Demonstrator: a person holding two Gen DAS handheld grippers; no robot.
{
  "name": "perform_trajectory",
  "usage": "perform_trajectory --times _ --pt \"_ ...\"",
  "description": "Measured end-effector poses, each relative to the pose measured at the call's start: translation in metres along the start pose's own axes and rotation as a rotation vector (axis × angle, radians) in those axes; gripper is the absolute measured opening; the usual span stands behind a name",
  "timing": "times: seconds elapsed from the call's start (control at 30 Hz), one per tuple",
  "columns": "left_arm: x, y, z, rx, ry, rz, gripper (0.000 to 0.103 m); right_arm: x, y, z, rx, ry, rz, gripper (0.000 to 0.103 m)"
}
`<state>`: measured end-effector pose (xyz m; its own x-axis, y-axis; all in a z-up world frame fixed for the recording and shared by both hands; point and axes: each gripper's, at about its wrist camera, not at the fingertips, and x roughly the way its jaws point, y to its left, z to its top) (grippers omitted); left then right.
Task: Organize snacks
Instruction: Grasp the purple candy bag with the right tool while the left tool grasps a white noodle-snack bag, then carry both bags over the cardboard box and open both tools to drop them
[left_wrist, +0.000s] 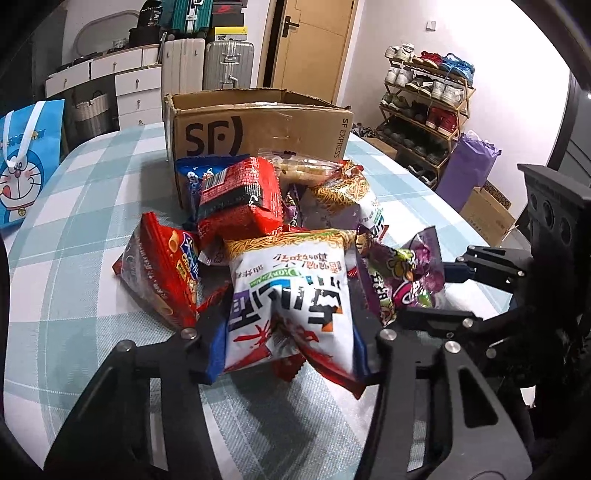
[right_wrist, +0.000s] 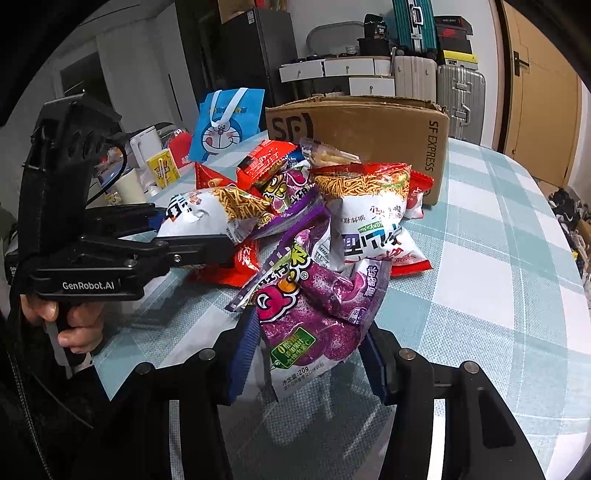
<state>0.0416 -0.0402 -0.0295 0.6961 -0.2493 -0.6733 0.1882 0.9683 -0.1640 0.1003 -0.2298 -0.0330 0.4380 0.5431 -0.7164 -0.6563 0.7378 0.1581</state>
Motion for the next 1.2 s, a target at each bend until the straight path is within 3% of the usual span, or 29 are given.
perform_trajectory --times 0.43,0.83,1.2 --pt "-0.019 0.001 -0.01 -0.004 -0.03 -0.012 0.048 -0.011 -0.002 -0.004 0.018 -0.036 0.015 0.044" --pt "-0.046 -0.009 -0.005 0.019 -0.094 -0.033 0.048 -0.045 0.0 0.001 0.024 -0.165 0.025 0.044" --pt "-0.077 0.002 0.033 -0.029 -0.191 0.05 0.048 -0.065 -0.01 0.029 0.049 -0.253 -0.027 0.044"
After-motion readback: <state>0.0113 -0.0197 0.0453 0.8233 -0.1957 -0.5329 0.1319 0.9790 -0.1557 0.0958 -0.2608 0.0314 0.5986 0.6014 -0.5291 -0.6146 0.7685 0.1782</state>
